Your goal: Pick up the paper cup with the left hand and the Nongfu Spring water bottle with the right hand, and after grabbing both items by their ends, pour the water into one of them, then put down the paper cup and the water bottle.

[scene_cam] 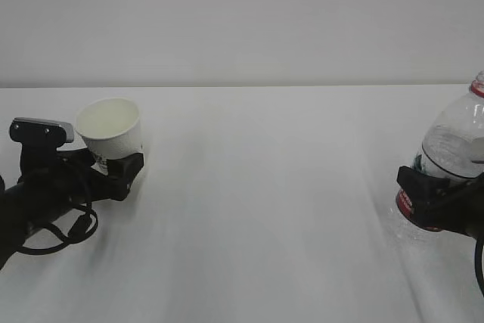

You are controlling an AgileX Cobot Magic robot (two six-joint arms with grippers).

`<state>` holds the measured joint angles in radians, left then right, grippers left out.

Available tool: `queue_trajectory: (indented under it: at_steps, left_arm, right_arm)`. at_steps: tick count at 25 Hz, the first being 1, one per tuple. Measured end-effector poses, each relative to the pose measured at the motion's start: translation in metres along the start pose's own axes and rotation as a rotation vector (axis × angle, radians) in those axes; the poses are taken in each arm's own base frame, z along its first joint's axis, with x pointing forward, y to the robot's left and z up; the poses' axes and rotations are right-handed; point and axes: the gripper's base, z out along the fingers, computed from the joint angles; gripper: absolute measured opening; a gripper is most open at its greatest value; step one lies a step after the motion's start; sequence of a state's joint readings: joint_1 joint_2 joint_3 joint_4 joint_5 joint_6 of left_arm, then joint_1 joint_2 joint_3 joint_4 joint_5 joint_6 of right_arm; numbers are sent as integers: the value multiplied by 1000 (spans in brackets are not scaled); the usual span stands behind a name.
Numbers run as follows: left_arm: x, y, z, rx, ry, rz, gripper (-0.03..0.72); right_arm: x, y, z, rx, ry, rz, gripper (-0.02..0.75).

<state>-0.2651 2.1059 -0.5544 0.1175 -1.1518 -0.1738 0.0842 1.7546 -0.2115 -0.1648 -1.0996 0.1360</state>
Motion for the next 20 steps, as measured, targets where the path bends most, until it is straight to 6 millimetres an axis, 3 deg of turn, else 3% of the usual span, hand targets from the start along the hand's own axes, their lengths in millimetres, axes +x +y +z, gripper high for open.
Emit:
queue_trajectory:
  at_steps: [10, 20]
  left_arm:
    - [7, 1, 6, 0, 17, -3, 691]
    - [2, 3, 19, -1, -20, -3, 691]
  right_arm:
    - [0, 0, 0, 0, 0, 0, 485]
    - [0, 0, 0, 0, 0, 0, 485]
